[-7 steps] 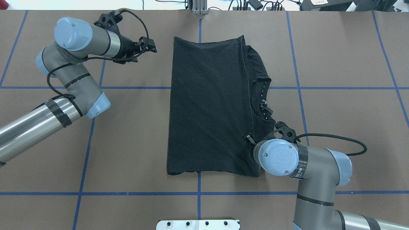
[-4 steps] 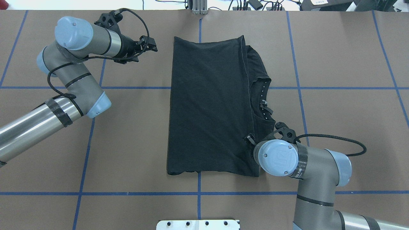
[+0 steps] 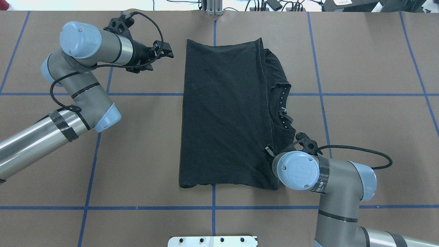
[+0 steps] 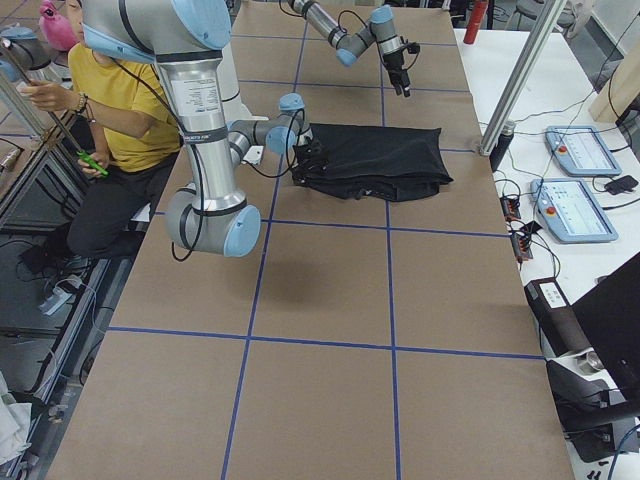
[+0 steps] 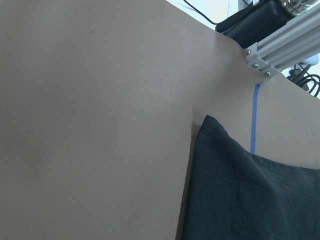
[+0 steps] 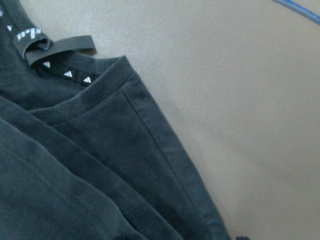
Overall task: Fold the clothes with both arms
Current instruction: 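Move the left gripper to the shirt's near corner and grasp it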
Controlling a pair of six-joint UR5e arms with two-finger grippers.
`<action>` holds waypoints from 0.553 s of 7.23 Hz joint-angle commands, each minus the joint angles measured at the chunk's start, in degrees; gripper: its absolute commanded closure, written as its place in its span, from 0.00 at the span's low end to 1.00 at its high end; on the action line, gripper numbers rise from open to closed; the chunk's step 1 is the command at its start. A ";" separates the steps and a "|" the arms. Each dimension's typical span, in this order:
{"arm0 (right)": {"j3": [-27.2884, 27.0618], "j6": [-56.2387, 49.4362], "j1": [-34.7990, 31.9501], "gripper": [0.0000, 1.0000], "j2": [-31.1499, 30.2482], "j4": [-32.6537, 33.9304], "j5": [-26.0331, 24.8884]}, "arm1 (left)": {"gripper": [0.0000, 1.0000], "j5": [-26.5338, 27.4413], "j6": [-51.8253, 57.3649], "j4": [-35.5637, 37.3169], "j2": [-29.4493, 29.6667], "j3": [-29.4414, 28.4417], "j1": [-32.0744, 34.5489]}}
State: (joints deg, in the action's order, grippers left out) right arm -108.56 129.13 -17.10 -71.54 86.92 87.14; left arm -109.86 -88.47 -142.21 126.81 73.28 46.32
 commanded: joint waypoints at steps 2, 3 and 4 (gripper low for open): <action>-0.60 -0.11 -0.04 1.00 0.17 0.00 0.14 | 0.02 -0.17 -2.65 0.18 -6.81 7.97 -1.48; -1.21 -0.11 -0.13 1.00 0.09 0.00 0.49 | 0.02 0.00 -7.28 0.18 -8.06 10.45 -3.75; -1.74 -0.02 -0.22 1.00 0.00 0.09 1.19 | 0.02 0.09 -12.46 0.18 -8.77 12.13 -5.78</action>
State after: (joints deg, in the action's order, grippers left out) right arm -109.68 129.05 -17.23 -71.46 86.94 87.69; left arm -109.88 -95.51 -142.03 119.43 82.89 42.81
